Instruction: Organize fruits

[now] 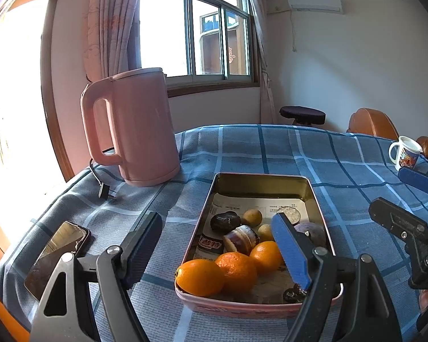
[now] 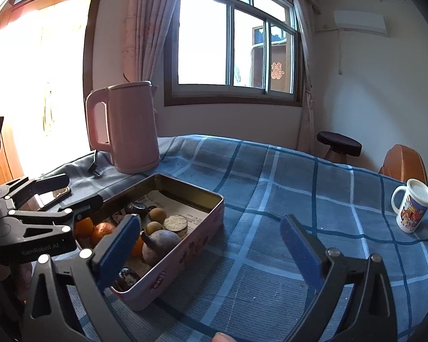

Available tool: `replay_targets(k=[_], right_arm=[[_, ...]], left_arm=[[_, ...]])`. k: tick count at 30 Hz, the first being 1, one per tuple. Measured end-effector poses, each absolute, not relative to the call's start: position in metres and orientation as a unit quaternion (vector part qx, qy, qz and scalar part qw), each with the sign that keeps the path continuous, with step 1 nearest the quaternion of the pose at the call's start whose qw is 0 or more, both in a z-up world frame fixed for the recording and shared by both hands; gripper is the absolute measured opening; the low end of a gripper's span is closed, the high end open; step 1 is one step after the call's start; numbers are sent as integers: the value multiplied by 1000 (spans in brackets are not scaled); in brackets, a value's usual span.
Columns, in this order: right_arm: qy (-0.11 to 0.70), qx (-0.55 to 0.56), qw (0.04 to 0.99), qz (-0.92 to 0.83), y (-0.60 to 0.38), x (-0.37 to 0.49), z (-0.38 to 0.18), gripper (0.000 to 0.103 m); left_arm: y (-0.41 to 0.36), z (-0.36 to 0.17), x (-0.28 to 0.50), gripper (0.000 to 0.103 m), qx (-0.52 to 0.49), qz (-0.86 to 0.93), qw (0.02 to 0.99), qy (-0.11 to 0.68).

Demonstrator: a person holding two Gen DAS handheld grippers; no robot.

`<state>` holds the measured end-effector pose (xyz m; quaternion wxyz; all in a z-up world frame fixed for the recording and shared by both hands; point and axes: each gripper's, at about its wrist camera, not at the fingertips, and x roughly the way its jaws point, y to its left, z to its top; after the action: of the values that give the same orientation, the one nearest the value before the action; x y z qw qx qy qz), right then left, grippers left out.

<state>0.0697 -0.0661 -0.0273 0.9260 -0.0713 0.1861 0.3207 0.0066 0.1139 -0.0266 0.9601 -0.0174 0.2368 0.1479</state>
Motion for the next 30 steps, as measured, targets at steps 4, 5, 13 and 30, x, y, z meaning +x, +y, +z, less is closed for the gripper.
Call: replay_targets(k=[4,5,13,30], right_arm=[[186,-69,927,319,-68,70,-27,101],[186,-68,927,319,-68,70,-27,101],[185,-72,927,319,-68,71,-28,101],[177,-77,929,314,-70,68,-27,101]], left_arm=[[114,-27,7,80,-20,146,960,238],[113,-27,7,81,-20,147,960,238],[112,-29,9,81,-21,146,959,240],[111,-30,11,81,-20,134,959,247]])
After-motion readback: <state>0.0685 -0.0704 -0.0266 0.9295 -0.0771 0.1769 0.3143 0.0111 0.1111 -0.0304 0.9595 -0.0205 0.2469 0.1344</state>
